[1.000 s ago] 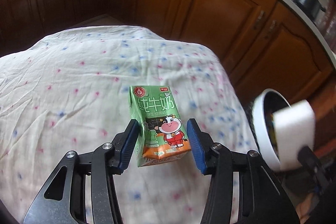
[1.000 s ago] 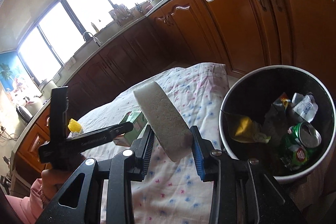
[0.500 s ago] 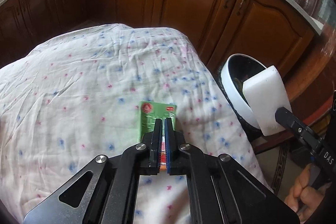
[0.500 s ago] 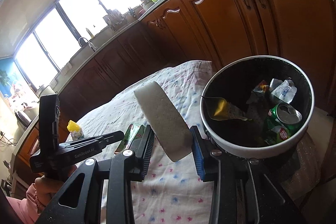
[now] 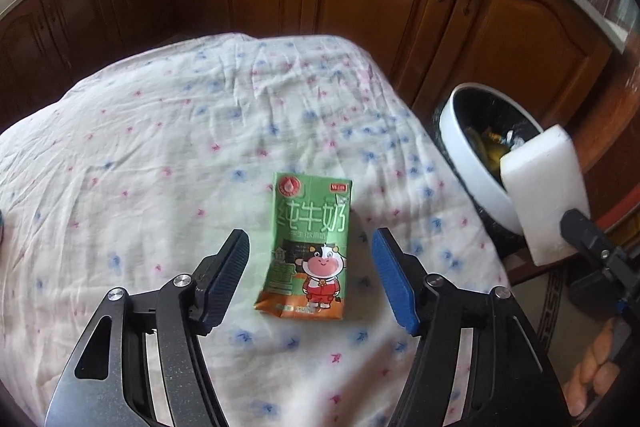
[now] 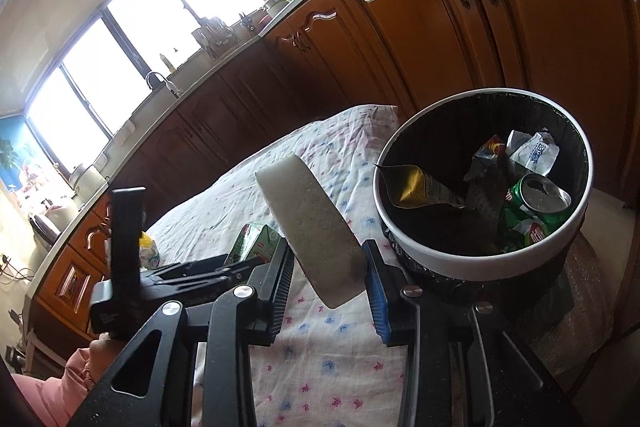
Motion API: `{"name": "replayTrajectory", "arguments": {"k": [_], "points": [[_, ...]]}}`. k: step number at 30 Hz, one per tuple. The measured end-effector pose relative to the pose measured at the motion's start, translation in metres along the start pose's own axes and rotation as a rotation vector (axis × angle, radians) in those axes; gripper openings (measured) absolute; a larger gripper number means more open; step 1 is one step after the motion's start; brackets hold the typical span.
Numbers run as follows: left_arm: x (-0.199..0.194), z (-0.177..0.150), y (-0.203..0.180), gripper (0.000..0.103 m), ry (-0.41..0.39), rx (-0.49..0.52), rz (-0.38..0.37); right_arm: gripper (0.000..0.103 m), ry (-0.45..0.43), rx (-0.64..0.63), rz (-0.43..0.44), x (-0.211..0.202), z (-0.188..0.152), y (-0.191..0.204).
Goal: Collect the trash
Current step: 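Carry the milk carton and foam block with both tools over the bin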
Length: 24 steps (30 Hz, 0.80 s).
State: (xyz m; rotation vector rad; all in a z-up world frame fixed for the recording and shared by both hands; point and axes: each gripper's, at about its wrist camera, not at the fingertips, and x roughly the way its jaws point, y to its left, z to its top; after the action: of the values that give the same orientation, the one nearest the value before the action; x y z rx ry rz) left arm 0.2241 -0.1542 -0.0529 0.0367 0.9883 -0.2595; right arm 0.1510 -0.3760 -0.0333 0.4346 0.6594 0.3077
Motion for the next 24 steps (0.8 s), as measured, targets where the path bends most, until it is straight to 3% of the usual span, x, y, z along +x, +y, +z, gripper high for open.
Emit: {"name": "replayTrajectory", "arguments": {"k": [2,4,24], "points": [[0.010,-0.004,-0.002,0.064,0.022,0.013,0.013,0.035,-0.003,0.002,-0.001,-0.001,0.000,-0.001],[0.017,-0.007,-0.004,0.044,0.036,0.018,0.012,0.035,-0.011,0.002,-0.006,-0.004,0.001,-0.003],[-0.030,0.015,-0.063,0.043,-0.088,0.141,-0.068,0.035,-0.082,0.027,-0.061,-0.042,0.020,-0.034]]}}
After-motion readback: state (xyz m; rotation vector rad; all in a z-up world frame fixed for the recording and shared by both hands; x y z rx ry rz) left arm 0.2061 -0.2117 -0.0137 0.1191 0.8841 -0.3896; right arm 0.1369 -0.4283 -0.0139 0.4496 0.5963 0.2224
